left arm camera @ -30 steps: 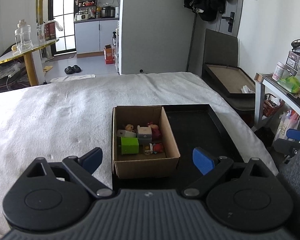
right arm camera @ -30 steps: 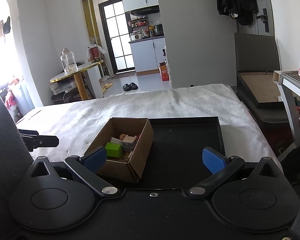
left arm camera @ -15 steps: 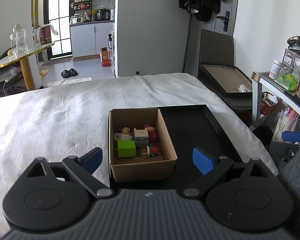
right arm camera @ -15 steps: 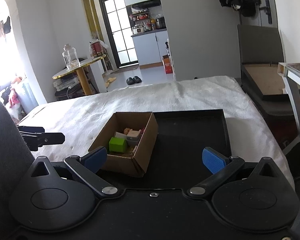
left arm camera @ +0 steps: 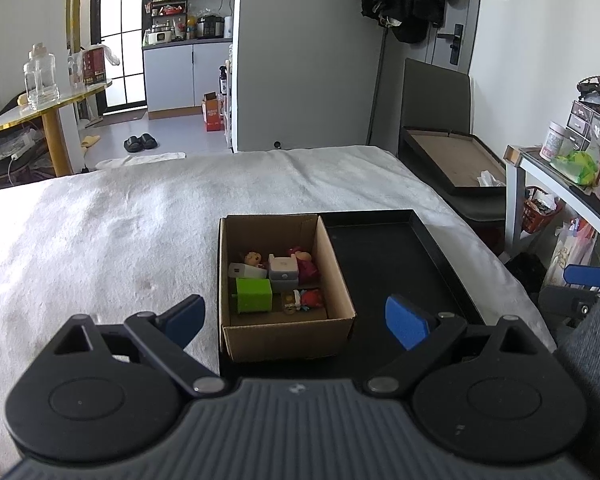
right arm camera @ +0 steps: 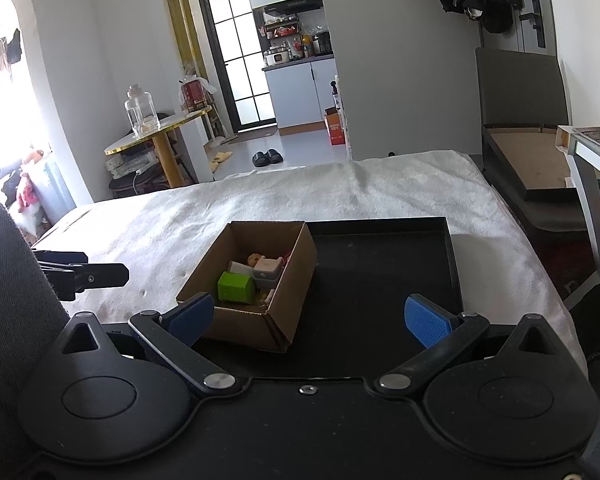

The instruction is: Organize rigid objects

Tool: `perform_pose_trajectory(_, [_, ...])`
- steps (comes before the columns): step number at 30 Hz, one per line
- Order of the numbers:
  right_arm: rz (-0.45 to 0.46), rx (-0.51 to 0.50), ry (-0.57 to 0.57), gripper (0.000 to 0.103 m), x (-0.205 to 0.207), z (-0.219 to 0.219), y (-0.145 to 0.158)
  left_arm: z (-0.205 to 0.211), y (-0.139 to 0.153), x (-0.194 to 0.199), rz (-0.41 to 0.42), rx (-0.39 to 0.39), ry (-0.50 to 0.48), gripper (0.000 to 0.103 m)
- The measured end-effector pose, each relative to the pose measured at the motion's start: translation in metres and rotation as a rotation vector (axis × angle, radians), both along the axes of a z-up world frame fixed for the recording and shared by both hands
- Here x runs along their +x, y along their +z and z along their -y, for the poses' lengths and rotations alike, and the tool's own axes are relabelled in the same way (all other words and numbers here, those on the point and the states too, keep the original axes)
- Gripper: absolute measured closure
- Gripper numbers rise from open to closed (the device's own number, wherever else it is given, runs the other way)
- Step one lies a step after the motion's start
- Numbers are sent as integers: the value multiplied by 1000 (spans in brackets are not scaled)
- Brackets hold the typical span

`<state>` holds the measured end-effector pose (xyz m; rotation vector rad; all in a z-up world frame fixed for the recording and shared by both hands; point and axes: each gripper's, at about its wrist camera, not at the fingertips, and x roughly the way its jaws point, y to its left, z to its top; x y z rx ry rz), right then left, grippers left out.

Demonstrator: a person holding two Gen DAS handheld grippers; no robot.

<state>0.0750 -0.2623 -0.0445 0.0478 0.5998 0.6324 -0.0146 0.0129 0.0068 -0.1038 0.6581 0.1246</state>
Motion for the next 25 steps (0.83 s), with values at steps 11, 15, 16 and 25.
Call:
perform_pose_trajectory(11, [1,-3,-2,0,0,0,0,-2,-1,-1,-3,-7,3,7])
perform_pose_trajectory(15, [-4,2,-1,0,0,0,-1,-3,-2,-2,-5,-11,8,7])
perform_pose_trajectory(16, [-8,5,0,0,1,0,-2,-3,-2,-2,-6,-10,8,7])
perform_pose_trajectory(25, [-54,20,7,0,4,-3,-6,-7,-4,2,-28,-41,-28,7])
